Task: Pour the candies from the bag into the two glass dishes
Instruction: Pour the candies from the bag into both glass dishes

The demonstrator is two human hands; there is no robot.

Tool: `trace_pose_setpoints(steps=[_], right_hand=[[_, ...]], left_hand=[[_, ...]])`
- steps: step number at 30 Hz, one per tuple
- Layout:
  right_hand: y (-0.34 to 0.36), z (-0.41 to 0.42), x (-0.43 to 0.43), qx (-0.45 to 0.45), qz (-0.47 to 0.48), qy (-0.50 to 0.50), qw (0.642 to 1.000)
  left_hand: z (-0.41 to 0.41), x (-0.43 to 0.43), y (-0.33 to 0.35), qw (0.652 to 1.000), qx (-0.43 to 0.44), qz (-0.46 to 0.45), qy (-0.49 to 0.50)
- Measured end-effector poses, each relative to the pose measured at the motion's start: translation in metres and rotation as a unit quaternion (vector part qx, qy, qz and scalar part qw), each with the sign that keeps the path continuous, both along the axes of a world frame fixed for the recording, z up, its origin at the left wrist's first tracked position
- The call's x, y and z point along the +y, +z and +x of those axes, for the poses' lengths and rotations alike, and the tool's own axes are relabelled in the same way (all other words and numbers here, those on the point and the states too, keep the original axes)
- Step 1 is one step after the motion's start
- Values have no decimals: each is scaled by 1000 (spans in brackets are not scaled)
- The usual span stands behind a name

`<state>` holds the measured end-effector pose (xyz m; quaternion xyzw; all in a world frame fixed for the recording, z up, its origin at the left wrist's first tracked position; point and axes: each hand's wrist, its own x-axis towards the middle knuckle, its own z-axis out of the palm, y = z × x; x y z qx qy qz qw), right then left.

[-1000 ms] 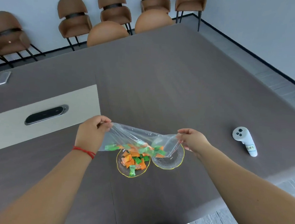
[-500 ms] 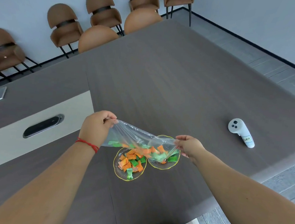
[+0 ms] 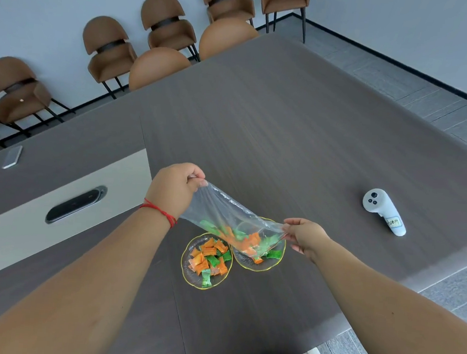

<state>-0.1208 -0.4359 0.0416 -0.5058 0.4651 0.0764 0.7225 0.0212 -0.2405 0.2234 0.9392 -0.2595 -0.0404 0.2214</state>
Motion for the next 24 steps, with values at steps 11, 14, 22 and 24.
trace_pose_setpoints(steps=[11,14,22,24], right_hand=[[-2,-3,-2,10,13,-5,1000],[-3,-4,-3,12,7,-1,1000],[-4,-5,-6,22,2,-2,1000],[-4,-5,-7,22,4,-1,1000]], left_hand=[[-12,-41,14,998,22,61,-21],[-14,-48,19,996,34,74,-19],[-17,-62,27,995,52,83,-29],[-20,-66,30,995,56,84,-28]])
